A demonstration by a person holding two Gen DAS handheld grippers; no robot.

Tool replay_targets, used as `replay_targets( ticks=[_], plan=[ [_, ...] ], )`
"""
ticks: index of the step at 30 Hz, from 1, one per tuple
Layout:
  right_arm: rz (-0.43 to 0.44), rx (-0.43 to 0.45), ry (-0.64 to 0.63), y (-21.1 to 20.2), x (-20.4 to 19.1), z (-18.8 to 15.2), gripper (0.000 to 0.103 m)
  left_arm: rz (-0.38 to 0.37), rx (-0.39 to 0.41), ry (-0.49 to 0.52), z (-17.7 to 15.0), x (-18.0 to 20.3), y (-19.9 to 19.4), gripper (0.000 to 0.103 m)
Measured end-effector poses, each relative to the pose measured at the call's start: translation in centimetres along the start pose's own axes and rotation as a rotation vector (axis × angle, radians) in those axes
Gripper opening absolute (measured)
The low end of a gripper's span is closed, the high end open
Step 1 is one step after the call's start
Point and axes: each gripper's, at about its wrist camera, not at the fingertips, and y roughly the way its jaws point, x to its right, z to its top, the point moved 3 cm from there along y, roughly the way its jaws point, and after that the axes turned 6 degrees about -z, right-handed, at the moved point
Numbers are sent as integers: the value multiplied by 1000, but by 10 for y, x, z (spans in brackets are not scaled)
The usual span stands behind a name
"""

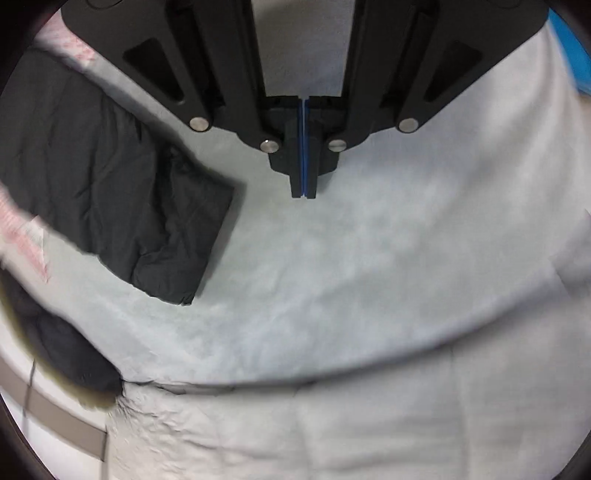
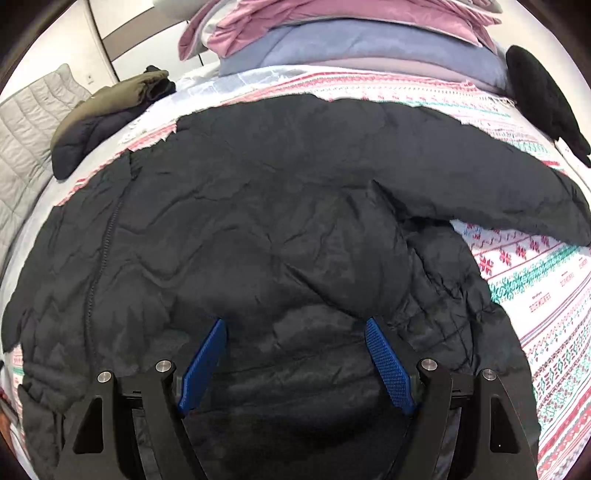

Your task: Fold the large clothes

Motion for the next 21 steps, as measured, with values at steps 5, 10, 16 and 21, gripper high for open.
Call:
replay_targets(
  ticks=[5, 10, 16, 21],
  plan=[
    [-2, 9, -5, -3, 0, 0, 79, -273, 11, 18, -1, 14, -29, 71],
    [4, 11, -4, -7, 1, -2, 79, -373, 18, 47, 11, 39, -33, 77],
    [-1, 7, -5, -4, 2, 0, 79, -214, -110, 67, 1, 55, 12, 72],
    [-18, 9, -24, -1, -1, -1, 79, -271, -10, 245, -7, 86, -5, 4]
  ],
)
